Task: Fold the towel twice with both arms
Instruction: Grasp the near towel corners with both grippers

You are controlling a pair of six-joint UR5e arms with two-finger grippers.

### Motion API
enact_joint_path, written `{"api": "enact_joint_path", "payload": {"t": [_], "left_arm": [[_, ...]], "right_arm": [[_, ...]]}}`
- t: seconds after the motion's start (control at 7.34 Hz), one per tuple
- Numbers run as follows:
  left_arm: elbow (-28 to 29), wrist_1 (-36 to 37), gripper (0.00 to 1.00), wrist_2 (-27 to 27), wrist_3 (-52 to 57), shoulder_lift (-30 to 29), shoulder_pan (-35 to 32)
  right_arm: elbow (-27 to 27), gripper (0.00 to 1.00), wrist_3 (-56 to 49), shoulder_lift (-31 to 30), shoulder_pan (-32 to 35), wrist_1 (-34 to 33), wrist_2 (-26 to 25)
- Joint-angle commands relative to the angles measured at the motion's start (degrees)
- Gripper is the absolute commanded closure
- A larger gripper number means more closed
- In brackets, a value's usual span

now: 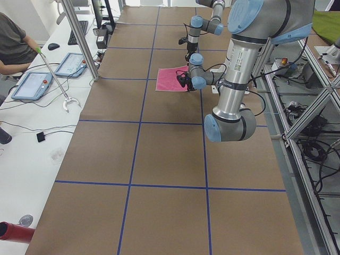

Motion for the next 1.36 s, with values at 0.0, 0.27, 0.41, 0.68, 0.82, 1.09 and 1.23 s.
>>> {"api": "enact_joint_path", "payload": {"t": [0.0,0.27,0.41,0.68,0.82,1.09,1.23], "left_arm": [[-0.5,0.1,1.0,0.0,0.0,0.1,-0.2],[-1.9,0.1,1.0,0.0,-0.3,0.0,-0.3],[-2.3,0.1,1.0,0.0,-1.1,-0.1,-0.2],[-3.7,0.1,1.0,-0.1,-3.2,-0.8,-0.3],[-3.8,0.1,1.0,-0.1,-3.3,-0.7,-0.4],[-3.8,0.2,1.0,0.0,-3.3,-0.7,-0.8],[-3.7,0.2,1.0,-0.1,-3.2,-0.8,-1.3]], "right_arm": [[0.1,1.0,0.0,-0.4,0.0,0.0,0.0],[0.4,1.0,0.0,-0.5,0.2,0.0,0.1],[1.1,1.0,0.0,-1.2,0.2,0.0,0.1],[1.3,1.0,0.0,-1.4,0.2,0.1,0.5],[1.3,1.0,0.0,-1.3,0.2,0.2,0.6],[1.4,1.0,0.0,-1.5,0.8,0.2,1.7],[1.5,1.0,0.0,-1.3,1.9,0.2,3.1]]}}
